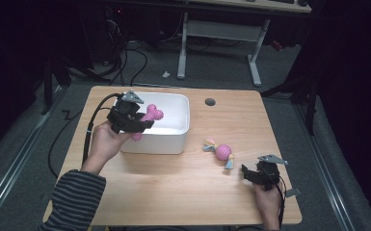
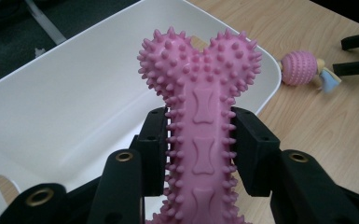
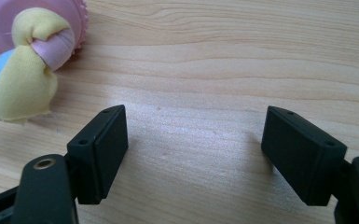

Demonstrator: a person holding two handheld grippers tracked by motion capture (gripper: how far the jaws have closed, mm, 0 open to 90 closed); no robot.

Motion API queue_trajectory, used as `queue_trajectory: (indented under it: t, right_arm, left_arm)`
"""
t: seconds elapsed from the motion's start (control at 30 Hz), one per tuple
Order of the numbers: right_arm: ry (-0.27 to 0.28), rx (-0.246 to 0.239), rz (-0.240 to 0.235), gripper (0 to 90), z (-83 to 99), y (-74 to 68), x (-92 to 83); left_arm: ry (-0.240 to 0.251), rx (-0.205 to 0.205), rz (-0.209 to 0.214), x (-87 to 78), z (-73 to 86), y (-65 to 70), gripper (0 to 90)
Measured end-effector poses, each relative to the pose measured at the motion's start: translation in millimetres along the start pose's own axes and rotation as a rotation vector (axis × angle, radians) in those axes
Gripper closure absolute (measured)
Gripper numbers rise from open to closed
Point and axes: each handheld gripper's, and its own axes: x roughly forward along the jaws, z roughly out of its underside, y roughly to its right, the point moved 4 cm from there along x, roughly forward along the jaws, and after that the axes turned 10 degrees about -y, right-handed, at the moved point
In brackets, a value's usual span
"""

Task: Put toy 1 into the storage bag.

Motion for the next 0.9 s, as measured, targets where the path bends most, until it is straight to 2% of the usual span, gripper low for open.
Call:
queue_trajectory:
  t: [0.53,0.83,0.9]
  right_arm:
    - [0.0,-0.001,-0.001,22.8,0.0,-0.1,0.0]
    - [0.0,-0.001,-0.001,22.8,0.0,-0.1,0.0]
    - [0.0,-0.001,-0.002,22.8,0.0,-0.2,0.0]
  left_arm:
    - [-0.022,-0.012,-0.028,21.8,-15.5,-12.2,58.9]
    - [-0.029,-0.034,-0.056,36.2,-18.5,-21.9,58.7]
    - [-0.028,-0.042,-0.049,39.3,-19.1,-24.1,58.7]
